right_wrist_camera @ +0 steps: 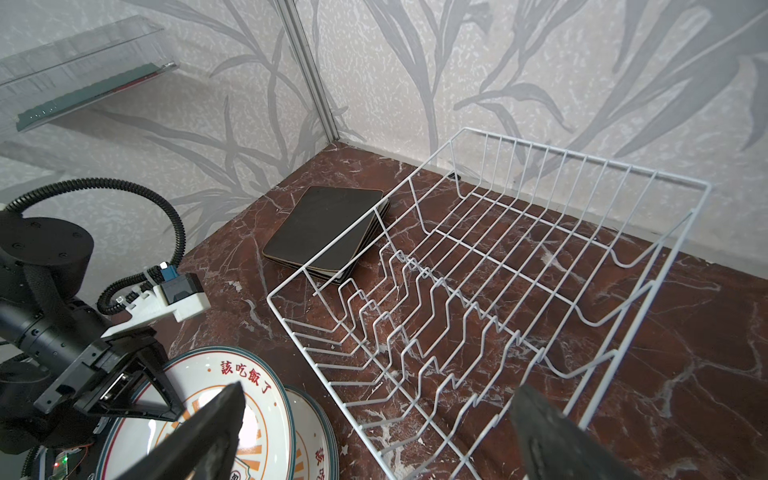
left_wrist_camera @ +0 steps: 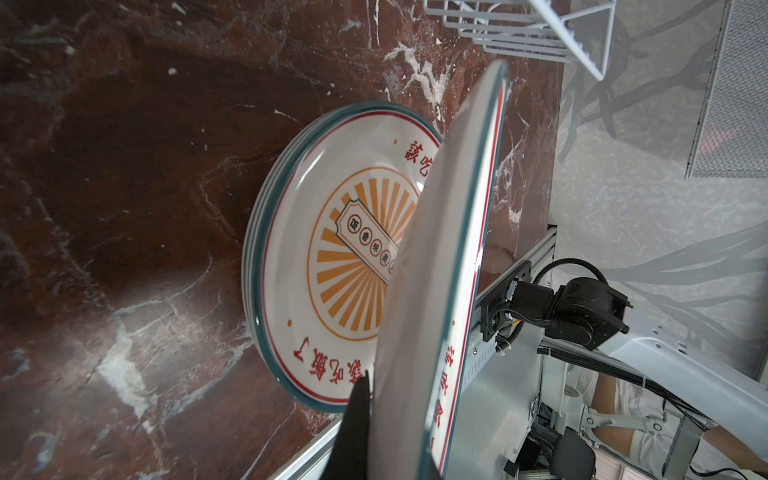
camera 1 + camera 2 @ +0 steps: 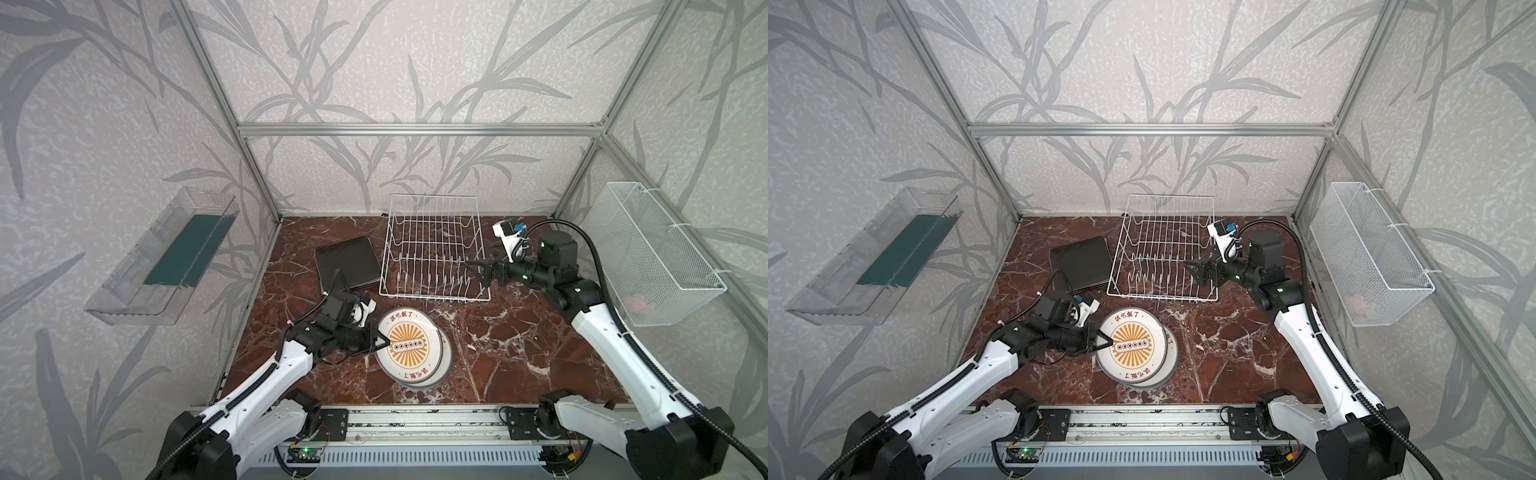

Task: Unload the plates from the dish rack
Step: 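Lower the printed plate onto the stacked plates with the left gripper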

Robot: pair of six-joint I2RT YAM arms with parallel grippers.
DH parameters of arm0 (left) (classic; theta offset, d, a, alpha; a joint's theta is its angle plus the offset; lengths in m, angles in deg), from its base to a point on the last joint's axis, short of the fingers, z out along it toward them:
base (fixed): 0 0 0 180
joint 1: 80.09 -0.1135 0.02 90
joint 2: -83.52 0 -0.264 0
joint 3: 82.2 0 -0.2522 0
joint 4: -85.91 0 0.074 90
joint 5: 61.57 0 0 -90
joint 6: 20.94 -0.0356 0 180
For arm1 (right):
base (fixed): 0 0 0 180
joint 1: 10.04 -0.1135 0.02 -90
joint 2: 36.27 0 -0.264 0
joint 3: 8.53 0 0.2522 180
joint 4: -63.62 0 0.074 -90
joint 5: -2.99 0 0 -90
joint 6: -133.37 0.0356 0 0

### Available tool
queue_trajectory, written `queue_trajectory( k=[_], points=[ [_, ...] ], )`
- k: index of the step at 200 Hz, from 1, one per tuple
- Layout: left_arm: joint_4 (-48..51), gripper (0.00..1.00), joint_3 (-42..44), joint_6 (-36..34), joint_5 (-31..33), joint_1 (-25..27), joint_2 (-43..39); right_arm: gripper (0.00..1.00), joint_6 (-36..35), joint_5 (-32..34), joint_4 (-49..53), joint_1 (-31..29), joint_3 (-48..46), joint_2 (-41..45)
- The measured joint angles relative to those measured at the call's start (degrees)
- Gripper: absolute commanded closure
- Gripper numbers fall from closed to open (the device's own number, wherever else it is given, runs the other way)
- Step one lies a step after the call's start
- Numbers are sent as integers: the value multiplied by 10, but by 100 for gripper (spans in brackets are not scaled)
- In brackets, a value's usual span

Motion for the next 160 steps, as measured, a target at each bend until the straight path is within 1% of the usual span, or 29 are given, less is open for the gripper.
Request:
queue_trajectory(
  k=[29, 73, 94, 115, 133, 160],
  points=[
    [-43, 100, 20, 21, 5, 14, 27, 1, 0, 2, 0, 0, -2, -1],
    [-101, 100, 31, 47, 8, 27, 45, 1, 3, 2, -3, 0, -2, -7],
    [-123, 97, 37, 56, 7, 31, 65, 1, 7, 2, -3, 0, -2, -13],
    [-129, 90, 39, 60, 8, 31, 81, 1, 10, 2, -6, 0, -3, -15],
    [-136, 82, 39, 64, 6, 32, 88, 1, 11, 2, -8, 0, -3, -16],
    [-139, 64, 39, 61, 1, 35, 96, 1, 11, 2, -13, 0, -3, -16]
  ],
)
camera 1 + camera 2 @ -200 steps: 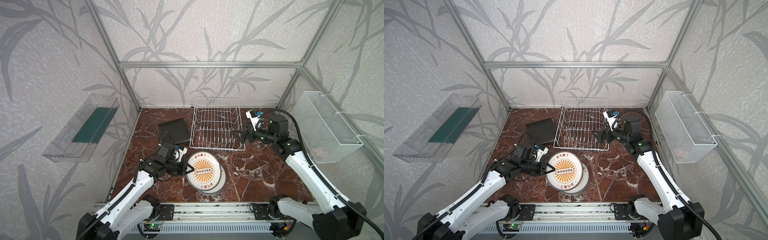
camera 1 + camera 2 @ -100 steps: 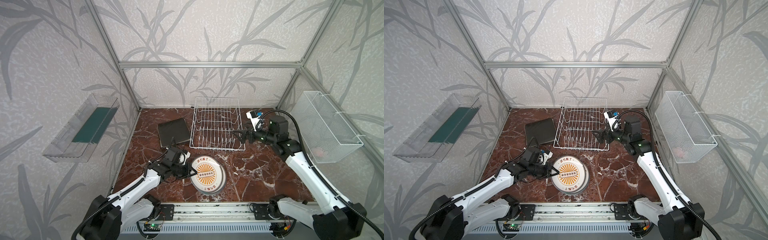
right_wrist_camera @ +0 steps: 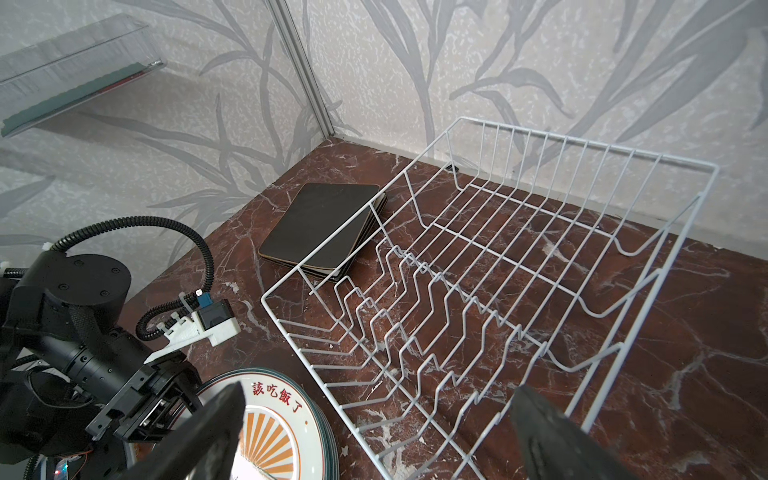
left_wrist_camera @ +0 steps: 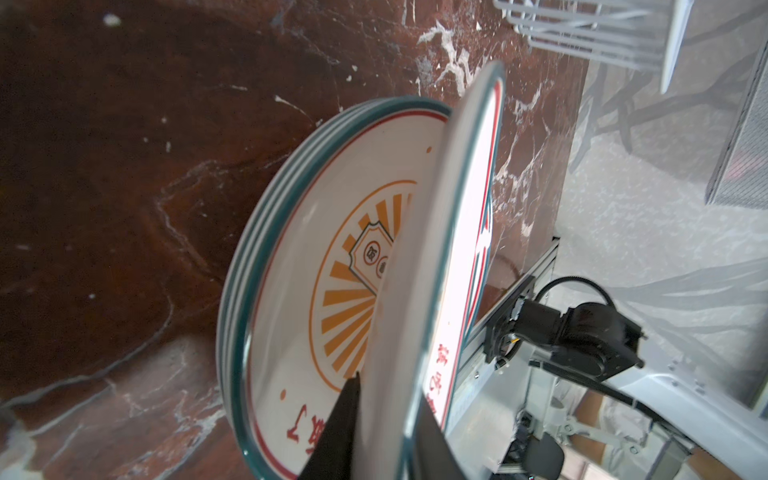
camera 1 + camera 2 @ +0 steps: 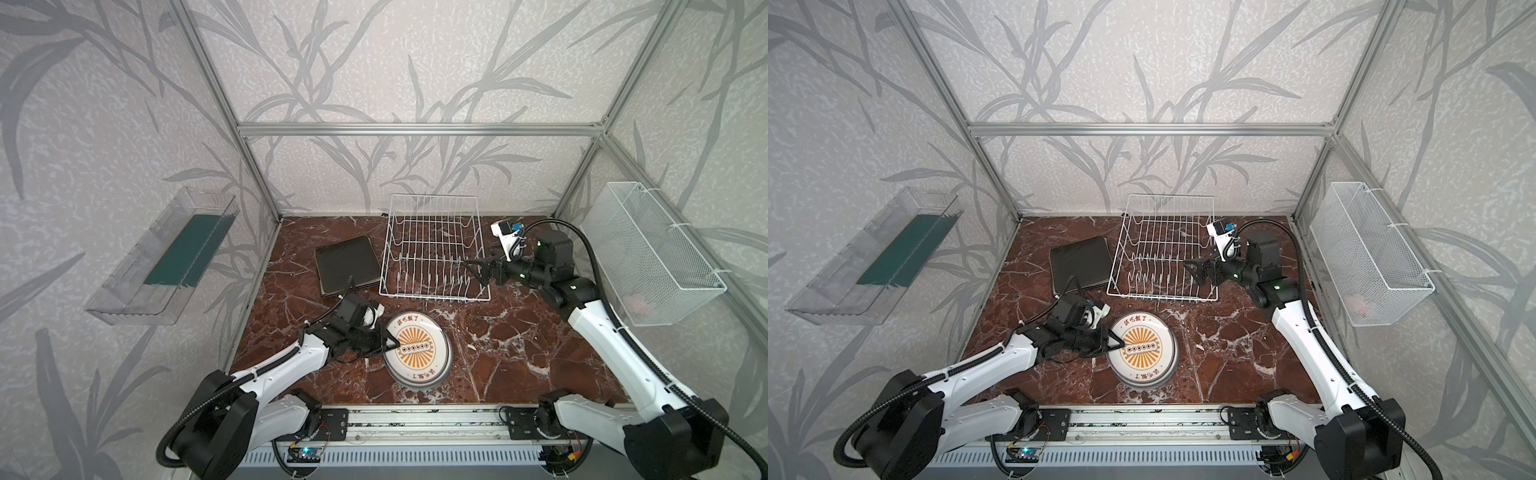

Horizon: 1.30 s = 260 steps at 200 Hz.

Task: Unload the plates from the dish rack
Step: 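Lower the printed plate onto the stacked plates with the left gripper, then open the left gripper and release the plate onto the stack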

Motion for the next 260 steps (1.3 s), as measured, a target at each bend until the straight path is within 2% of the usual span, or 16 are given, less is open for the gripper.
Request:
queue_trajectory(
  k=[25, 50, 70, 76, 175, 229, 260],
  points=[
    [7, 52, 0, -3, -3, 0, 4, 1, 0, 0, -4, 0, -2, 0],
    [17, 21, -2, -7, -3, 0, 4, 1, 1, 0, -6, 0, -3, 0],
    [40, 5, -21, -16, -3, 1, 5, 1, 1, 0, -7, 0, -3, 0],
    [47, 2, -29, -17, -2, 2, 5, 1, 1, 0, -7, 0, -3, 0],
    [217, 1, -133, -80, 28, 3, -1, 1, 5, 11, -7, 0, -3, -10],
    [242, 1, -144, -99, 30, 3, 35, 1, 11, 20, -6, 0, -3, -22],
    [294, 1, -190, -116, 46, 3, 37, 1, 2, 30, -6, 0, -3, -22]
  ],
)
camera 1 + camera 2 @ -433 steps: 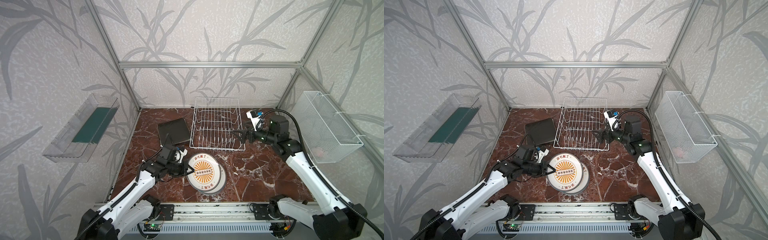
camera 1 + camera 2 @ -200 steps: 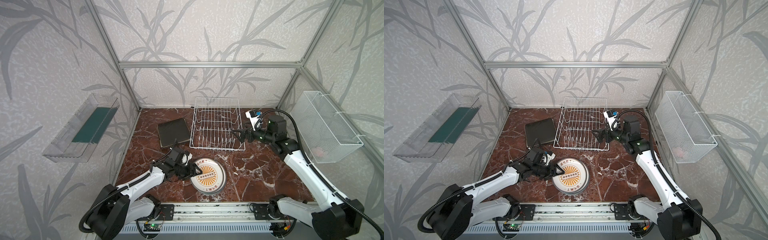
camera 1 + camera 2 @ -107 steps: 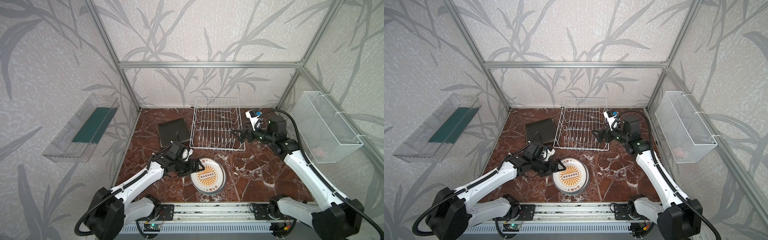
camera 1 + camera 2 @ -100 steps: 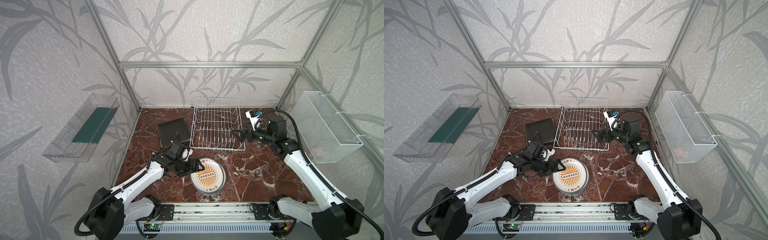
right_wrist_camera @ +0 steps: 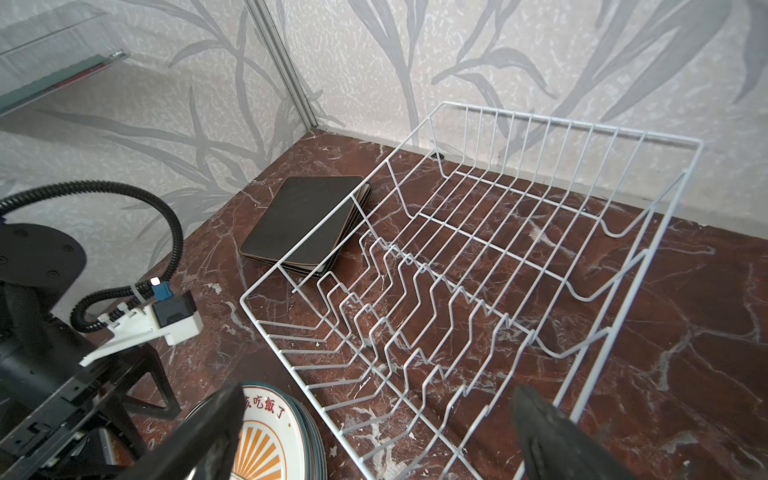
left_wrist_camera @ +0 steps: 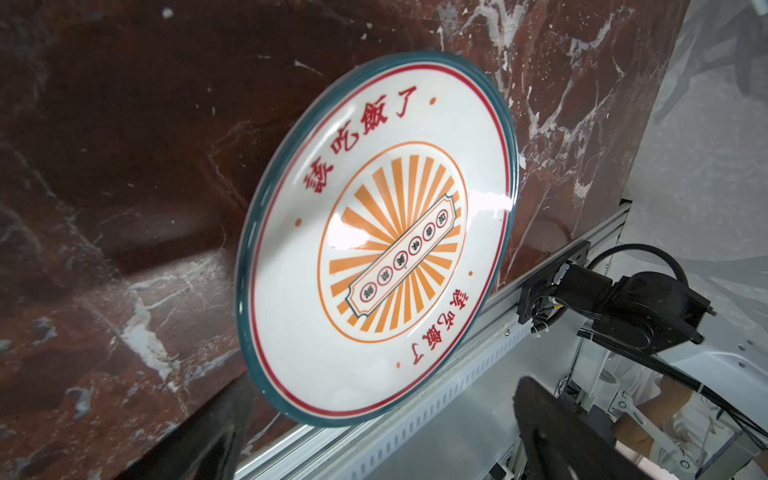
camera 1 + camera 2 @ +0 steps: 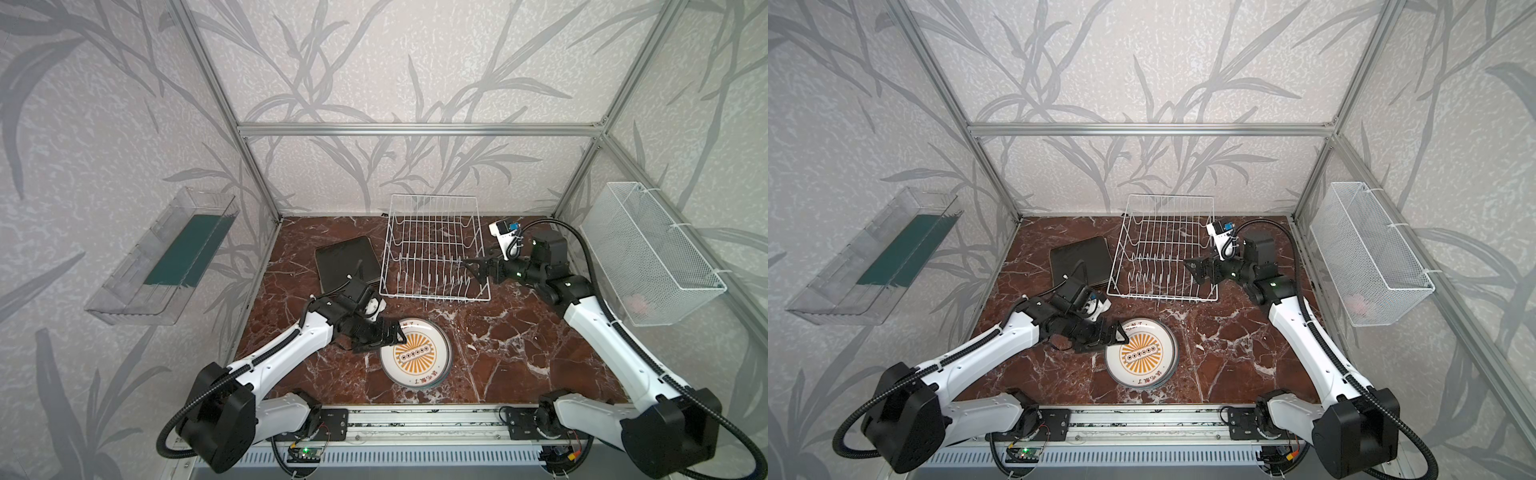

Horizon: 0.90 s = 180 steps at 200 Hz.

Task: Unload the plates from the dish rack

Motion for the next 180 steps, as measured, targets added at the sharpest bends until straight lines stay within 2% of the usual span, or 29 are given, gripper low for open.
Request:
queue_trajectory(
  k=[63, 84, 104, 135, 159, 180],
  points=[
    [51, 1, -103, -18, 47, 2, -10, 1, -5, 38, 4, 0, 1, 0],
    [75, 1, -142, -33, 102, 3, -23, 1, 0, 71, 5, 1, 1, 6],
    [84, 1, -174, -57, 201, 4, -64, 1, 18, 113, 4, 10, 0, 20],
    [58, 1, -164, -103, 422, 1, -156, 1, 57, 207, -29, 52, -46, 63],
    [-41, 1, -59, -158, 592, -5, -230, 1, 82, 301, -66, 83, -114, 93],
    [-163, 1, 63, -219, 696, -13, -272, 1, 114, 388, -105, 98, -189, 109]
  ],
)
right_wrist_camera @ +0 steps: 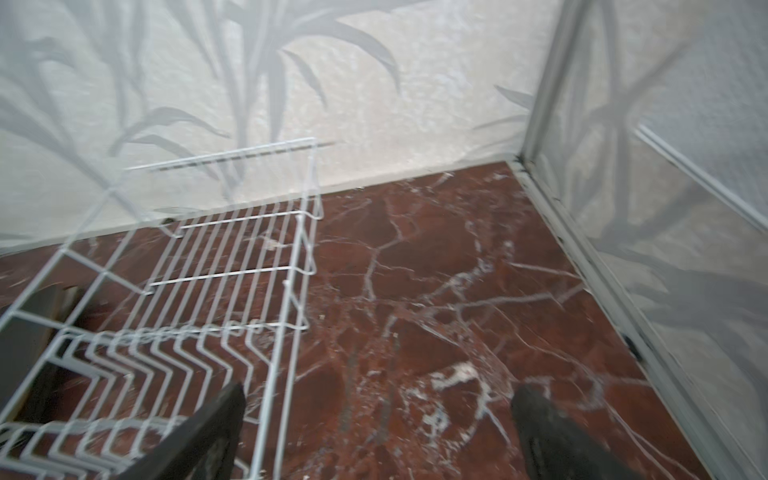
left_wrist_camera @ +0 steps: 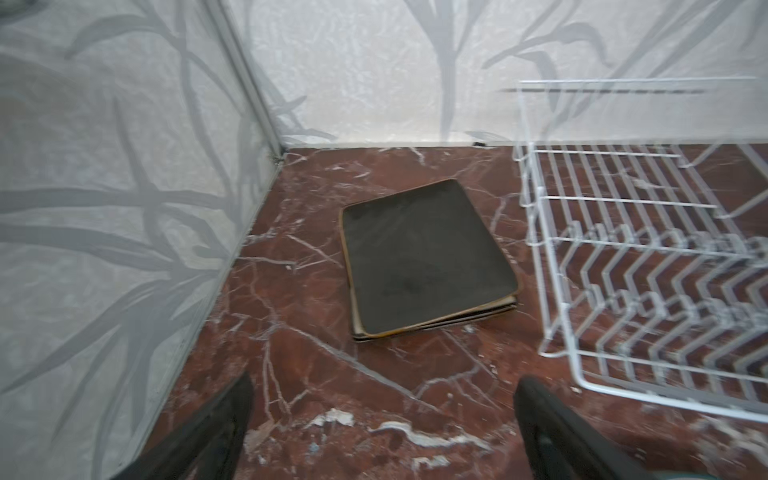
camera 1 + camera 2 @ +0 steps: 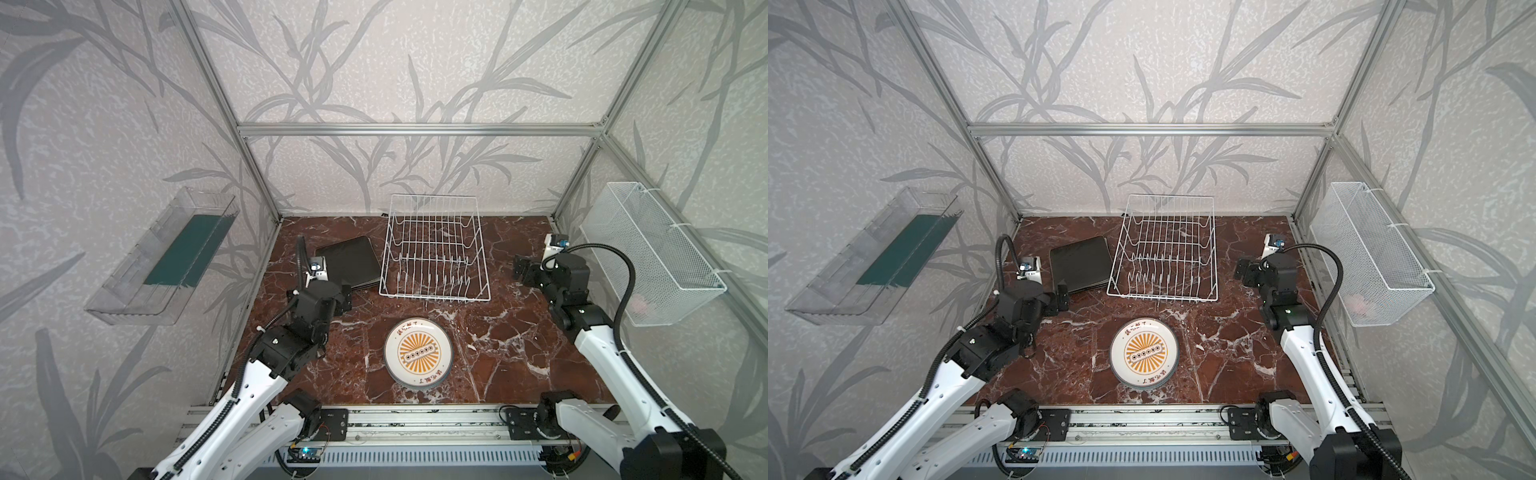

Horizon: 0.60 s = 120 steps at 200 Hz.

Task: Unload the plates from the dish rack

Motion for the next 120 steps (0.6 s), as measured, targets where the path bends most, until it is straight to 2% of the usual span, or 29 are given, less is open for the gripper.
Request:
queue_trajectory(
  k=[25, 50, 90, 120],
  points=[
    [-173, 1, 137, -69, 101, -13, -11, 1, 33, 82, -46, 2, -83, 0],
    [-284, 1, 200, -101, 157, -47, 29, 1, 41, 127, -106, 2, -161, -16],
    [-393, 1, 252, -63, 176, -85, 104, 1, 24, 135, -197, 2, -200, -80],
    [-488, 1, 289, -55, 165, -115, 172, 1, -6, 113, -277, 2, -200, -139]
  ],
)
